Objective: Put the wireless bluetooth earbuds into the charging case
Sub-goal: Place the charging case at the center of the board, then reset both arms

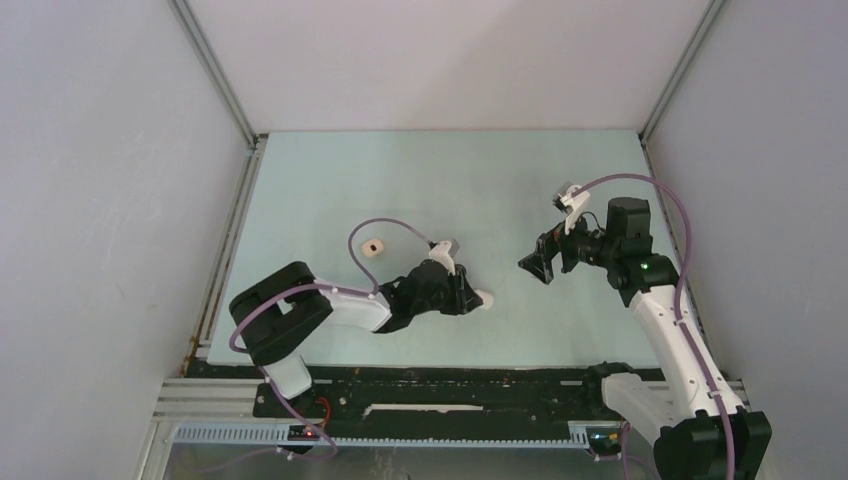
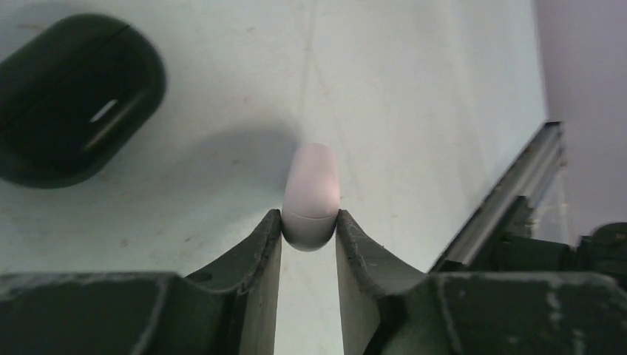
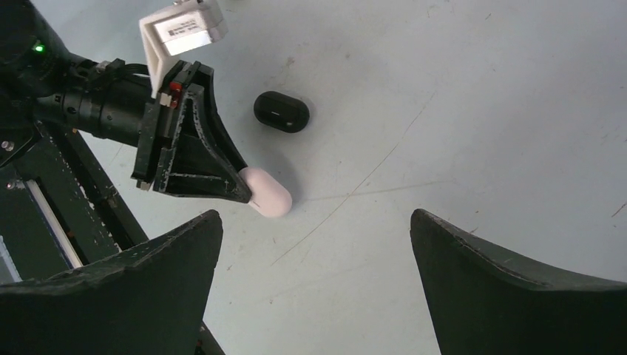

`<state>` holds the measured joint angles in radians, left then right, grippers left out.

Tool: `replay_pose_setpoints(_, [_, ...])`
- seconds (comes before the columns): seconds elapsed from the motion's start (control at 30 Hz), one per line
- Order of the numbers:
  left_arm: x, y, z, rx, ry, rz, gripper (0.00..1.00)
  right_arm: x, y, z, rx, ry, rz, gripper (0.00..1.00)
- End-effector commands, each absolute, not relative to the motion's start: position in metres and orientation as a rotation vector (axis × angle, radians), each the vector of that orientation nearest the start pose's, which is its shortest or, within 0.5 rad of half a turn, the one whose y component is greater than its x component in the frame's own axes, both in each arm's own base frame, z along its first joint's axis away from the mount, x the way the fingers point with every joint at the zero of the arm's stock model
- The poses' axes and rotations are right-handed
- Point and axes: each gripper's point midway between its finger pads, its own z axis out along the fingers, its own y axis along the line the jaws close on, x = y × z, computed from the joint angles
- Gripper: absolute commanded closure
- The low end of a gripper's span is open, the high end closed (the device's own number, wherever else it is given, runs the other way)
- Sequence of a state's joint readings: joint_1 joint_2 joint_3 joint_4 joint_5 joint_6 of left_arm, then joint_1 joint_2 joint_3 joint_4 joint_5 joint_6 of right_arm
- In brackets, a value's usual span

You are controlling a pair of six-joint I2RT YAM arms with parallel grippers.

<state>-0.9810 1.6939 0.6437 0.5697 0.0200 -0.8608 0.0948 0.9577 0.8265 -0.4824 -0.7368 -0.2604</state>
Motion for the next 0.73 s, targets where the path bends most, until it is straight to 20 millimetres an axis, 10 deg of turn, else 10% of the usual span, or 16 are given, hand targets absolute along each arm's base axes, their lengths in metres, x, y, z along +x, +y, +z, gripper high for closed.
replay_pose_setpoints(0.0, [0.219, -0.347, 0.023, 0.215, 2.41, -0.844, 0.64, 0.263, 0.134, 0.208, -0.78, 1.898, 0.668, 0.0])
replay_pose_setpoints(0.3, [0.229, -0.28, 0.074, 0.311, 2.328, -0.542, 0.01, 0.272, 0.125, 0.214, -0.689, 1.913, 0.603, 0.0])
replay_pose_setpoints(0.53, [0.263, -0.186, 0.155, 0.118, 2.091, -0.202, 0.0, 0.299, 0.099, 0.231, -0.421, 1.864, 0.435, 0.0])
replay_pose_setpoints(0.7, [0.26, -0.182, 0.186, -0.021, 2.02, -0.437, 0.0, 0.304, 0.095, 0.218, -0.431, 1.903, 0.411, 0.0])
